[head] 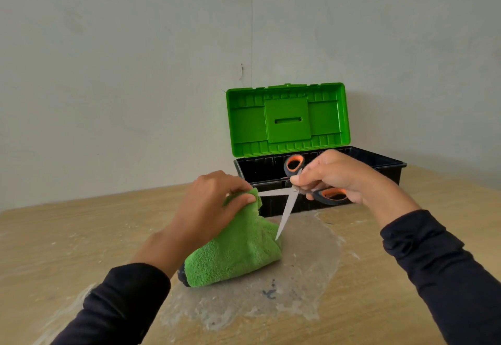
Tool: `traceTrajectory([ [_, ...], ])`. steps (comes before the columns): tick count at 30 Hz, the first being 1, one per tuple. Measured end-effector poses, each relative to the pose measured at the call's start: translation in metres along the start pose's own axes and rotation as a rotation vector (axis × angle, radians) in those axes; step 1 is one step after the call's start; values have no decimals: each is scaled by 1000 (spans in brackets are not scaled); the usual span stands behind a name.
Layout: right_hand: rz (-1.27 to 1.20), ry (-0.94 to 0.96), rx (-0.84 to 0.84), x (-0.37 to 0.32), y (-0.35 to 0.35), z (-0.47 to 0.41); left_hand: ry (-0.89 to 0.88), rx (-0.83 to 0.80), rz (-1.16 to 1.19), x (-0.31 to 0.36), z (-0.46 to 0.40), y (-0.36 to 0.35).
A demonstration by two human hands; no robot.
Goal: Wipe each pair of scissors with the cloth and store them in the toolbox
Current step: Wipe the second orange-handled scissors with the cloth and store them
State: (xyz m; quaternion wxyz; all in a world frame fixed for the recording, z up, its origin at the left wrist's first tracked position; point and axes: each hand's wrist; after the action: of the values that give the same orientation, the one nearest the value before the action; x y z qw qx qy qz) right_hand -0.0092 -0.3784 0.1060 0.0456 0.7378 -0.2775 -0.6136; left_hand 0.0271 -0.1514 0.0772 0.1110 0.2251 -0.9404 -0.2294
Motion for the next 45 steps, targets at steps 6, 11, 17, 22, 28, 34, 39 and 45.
traceTrajectory([
  [6,-235,-250,2,-1,-1,1,20,34,-32,-10,7,-5],
  [11,-560,-339,20,2,-7,-1,268,76,25,-15,9,-6],
  [17,-845,-303,-38,8,-23,-3,546,51,183,-22,12,-7],
  [22,-630,-104,36,12,-36,-4,629,26,242,-19,11,-6],
  [28,-576,-36,39,13,-40,-1,713,41,375,-18,9,-5],
  [34,-497,26,59,10,-48,2,735,102,428,-12,5,-4],
  [39,-509,111,44,8,-64,6,698,110,467,-4,2,-6],
  [45,-528,245,76,6,-68,11,652,124,484,-7,1,-5],
])
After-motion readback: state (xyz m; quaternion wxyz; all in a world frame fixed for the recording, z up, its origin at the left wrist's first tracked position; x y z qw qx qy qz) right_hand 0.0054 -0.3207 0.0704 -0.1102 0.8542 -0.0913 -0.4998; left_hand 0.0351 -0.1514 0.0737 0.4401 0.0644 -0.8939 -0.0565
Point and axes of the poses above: each hand's wrist, its own z-axis away from the middle knuckle, its own y-axis out of the back of the hand, x = y × z, and after that the axes turned 12 degrees about x, right-handed
